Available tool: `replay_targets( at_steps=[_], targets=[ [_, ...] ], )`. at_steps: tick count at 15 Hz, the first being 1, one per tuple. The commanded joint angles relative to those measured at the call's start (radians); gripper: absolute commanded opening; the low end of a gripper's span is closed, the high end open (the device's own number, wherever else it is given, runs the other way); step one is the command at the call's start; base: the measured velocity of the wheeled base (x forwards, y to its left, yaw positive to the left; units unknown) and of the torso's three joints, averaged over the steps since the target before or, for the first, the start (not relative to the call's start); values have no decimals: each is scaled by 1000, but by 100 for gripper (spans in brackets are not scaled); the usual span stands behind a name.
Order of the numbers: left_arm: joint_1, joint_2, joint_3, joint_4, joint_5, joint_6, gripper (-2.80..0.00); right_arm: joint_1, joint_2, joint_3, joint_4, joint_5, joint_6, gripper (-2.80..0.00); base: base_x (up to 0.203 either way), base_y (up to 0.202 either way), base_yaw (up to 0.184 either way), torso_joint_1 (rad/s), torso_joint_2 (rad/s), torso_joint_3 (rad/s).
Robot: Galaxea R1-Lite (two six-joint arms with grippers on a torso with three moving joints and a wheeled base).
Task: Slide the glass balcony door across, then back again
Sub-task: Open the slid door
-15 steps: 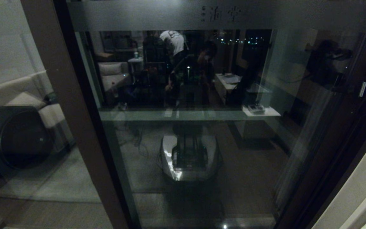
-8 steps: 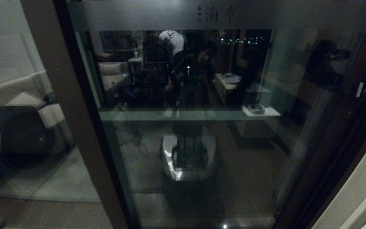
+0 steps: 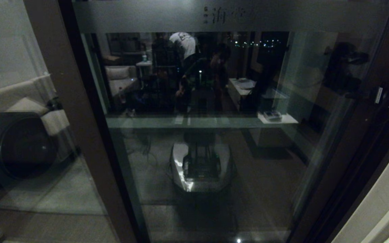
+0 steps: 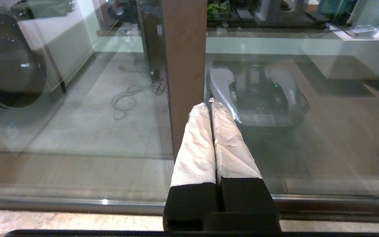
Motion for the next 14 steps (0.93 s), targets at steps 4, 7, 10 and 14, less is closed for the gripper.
replay_targets(
  at_steps=[4, 7, 10, 14],
  targets=[
    [0, 0, 0, 0, 0, -2, -280, -2, -71, 45, -6, -7, -2, 0, 0, 0, 0, 0, 0, 0],
    [0, 0, 0, 0, 0, 0, -280, -6, -73, 44, -18, -9, -1, 0, 0, 0, 0, 0, 0, 0],
    [0, 0, 0, 0, 0, -2, -280, -10, -74, 48, -39, -12, -1, 0, 0, 0, 0, 0, 0, 0],
    [0, 0, 0, 0, 0, 0, -280, -11, -64, 47, -61, -13, 1, 0, 0, 0, 0, 0, 0, 0]
  ],
)
